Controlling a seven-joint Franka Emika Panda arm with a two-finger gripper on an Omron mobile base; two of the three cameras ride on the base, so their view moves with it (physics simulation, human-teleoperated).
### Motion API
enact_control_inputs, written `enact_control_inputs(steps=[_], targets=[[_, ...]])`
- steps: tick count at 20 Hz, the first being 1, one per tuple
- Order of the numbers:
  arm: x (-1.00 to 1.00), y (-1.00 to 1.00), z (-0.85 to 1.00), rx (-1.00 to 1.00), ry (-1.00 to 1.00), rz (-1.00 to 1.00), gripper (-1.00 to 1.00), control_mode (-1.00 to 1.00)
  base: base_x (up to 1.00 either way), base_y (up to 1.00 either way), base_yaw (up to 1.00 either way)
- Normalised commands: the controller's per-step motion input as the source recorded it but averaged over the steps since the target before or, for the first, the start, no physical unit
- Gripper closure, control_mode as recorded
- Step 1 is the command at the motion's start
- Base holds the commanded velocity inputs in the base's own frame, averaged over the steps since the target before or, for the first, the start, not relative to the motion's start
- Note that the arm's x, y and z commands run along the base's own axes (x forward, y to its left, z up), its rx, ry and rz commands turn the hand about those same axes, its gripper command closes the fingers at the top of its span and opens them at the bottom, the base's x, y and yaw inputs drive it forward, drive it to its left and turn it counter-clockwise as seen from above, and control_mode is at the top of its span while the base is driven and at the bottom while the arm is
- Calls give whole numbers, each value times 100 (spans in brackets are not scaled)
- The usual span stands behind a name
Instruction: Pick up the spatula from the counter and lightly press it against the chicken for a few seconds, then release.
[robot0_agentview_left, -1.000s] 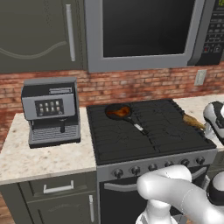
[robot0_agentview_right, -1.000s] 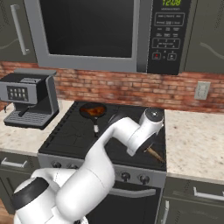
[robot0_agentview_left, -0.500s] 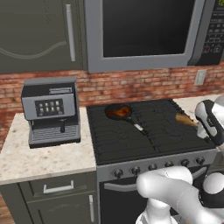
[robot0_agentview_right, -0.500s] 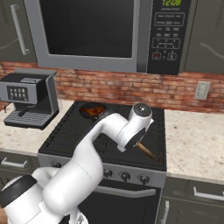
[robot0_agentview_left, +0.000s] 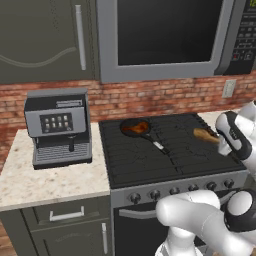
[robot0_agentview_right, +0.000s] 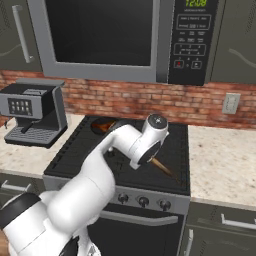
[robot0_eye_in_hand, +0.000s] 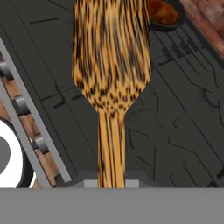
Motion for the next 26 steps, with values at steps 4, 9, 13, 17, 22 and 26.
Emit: enact_control_inputs(steps=[4, 9, 13, 17, 22, 26], targets=[[33, 18, 0, 2, 0, 9, 100, -100, 0, 0, 0], [37, 19, 0, 2, 0, 8, 100, -100, 0, 0, 0], [33, 16, 0, 1, 0, 7, 100, -100, 0, 0, 0], [22, 11, 0, 3, -2, 4, 100, -100, 0, 0, 0], [9, 1, -2, 9, -2, 0, 100, -100, 0, 0, 0], [10, 1, -6, 10, -2, 0, 100, -100, 0, 0, 0]])
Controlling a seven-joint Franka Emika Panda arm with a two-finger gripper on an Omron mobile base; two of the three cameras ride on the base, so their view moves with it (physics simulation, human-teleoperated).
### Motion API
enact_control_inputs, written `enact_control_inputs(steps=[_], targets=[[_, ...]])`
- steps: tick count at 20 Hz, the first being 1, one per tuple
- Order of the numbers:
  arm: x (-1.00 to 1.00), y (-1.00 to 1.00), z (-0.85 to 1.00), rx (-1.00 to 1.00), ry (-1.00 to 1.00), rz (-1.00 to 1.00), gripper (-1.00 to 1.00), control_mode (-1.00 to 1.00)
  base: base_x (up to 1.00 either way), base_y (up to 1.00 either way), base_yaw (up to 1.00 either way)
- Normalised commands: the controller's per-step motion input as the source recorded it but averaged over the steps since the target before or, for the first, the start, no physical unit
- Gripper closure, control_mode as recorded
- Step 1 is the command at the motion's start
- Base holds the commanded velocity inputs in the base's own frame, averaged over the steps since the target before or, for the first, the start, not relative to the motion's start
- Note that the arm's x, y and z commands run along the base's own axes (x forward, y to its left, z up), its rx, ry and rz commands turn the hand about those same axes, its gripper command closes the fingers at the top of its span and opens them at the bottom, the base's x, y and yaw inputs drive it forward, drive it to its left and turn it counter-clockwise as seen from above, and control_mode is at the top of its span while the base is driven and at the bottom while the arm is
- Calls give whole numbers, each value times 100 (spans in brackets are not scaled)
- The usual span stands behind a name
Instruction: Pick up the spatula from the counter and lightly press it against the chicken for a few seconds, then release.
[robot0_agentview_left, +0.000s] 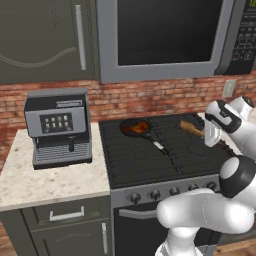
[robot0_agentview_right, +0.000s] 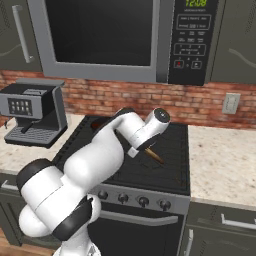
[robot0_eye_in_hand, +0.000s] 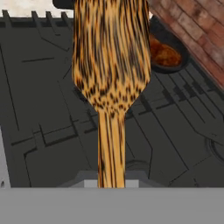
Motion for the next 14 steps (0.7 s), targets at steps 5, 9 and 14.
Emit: enact_control_inputs(steps=[5, 9, 14], targets=[[20, 12, 0, 3, 0, 0, 100, -100, 0, 0, 0], [21, 18, 0, 0, 0, 0, 100, -100, 0, 0, 0], [14, 16, 0, 0, 0, 0, 100, -100, 0, 0, 0]])
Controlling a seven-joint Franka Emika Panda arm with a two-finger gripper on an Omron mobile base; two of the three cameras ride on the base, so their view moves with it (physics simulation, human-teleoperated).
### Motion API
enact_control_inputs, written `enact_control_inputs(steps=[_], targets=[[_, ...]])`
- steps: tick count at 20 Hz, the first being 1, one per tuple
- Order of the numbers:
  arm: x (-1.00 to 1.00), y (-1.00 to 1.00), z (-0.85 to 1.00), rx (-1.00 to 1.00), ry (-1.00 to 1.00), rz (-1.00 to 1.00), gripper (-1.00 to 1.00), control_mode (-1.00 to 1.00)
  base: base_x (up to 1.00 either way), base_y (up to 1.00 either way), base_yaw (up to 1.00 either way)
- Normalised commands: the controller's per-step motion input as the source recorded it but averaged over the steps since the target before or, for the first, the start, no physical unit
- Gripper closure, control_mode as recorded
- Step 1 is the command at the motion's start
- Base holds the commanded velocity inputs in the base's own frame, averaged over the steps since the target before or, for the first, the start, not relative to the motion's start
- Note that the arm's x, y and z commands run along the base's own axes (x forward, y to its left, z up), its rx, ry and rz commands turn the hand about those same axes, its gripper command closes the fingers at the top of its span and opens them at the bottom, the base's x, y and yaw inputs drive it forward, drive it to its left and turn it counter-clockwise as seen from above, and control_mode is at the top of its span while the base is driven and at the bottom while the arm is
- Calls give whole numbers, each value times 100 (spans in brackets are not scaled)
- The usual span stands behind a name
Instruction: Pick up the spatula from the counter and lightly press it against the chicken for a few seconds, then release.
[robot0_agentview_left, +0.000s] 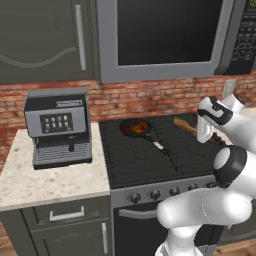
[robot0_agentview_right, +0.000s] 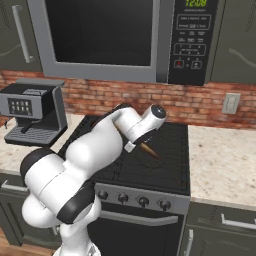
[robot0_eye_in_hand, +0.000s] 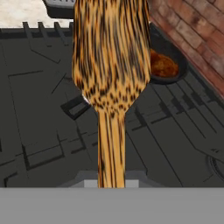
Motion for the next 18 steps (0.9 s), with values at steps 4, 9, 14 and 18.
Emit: enact_control_inputs(steps=[4, 9, 14, 18], targets=[[12, 13, -8, 0, 0, 0, 100, -100, 0, 0, 0], [17, 20, -13, 0, 0, 0, 100, -100, 0, 0, 0], [18, 15, -1, -1, 0, 0, 100, -100, 0, 0, 0], [22, 13, 0, -3, 0, 0, 100, -100, 0, 0, 0]])
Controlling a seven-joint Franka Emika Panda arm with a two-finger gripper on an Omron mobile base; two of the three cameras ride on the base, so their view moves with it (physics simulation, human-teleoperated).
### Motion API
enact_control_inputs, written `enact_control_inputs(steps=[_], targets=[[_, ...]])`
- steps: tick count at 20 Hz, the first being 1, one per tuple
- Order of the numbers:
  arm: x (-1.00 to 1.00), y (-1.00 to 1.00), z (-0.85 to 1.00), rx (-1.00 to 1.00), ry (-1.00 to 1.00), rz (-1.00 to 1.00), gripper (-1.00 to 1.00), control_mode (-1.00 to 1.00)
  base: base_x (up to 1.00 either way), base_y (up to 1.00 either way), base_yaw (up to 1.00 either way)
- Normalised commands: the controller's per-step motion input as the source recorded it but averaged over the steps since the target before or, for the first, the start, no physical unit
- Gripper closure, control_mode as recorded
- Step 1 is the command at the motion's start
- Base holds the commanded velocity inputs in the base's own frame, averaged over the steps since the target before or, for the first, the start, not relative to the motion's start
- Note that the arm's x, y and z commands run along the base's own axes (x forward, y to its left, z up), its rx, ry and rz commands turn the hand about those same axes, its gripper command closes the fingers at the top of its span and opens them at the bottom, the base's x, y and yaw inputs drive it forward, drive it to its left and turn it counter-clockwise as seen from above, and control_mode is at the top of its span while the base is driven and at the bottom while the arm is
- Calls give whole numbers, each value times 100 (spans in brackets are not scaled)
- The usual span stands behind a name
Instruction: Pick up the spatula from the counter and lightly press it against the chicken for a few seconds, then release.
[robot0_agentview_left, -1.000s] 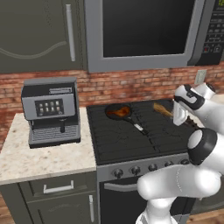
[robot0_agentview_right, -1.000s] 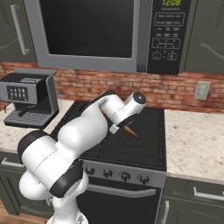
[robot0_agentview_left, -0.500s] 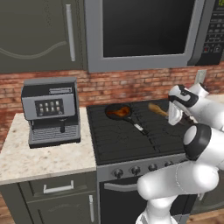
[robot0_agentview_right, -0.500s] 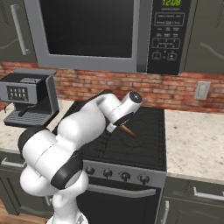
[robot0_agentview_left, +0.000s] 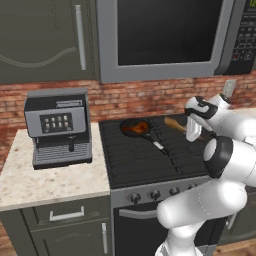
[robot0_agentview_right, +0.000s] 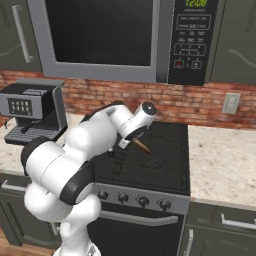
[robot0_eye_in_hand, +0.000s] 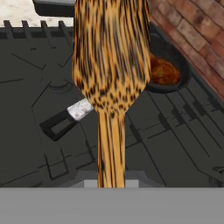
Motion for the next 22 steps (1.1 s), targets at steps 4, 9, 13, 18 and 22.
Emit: enact_control_inputs(steps=[4, 9, 13, 18, 22], targets=[[25, 8, 0, -3, 0, 0, 100, -100, 0, 0, 0], [23, 0, -2, -3, 0, 0, 100, -100, 0, 0, 0], [18, 0, -10, -1, 0, 0, 100, -100, 0, 0, 0], [21, 0, -6, 0, 0, 0, 100, -100, 0, 0, 0], [17, 2, -4, 0, 0, 0, 100, -100, 0, 0, 0]])
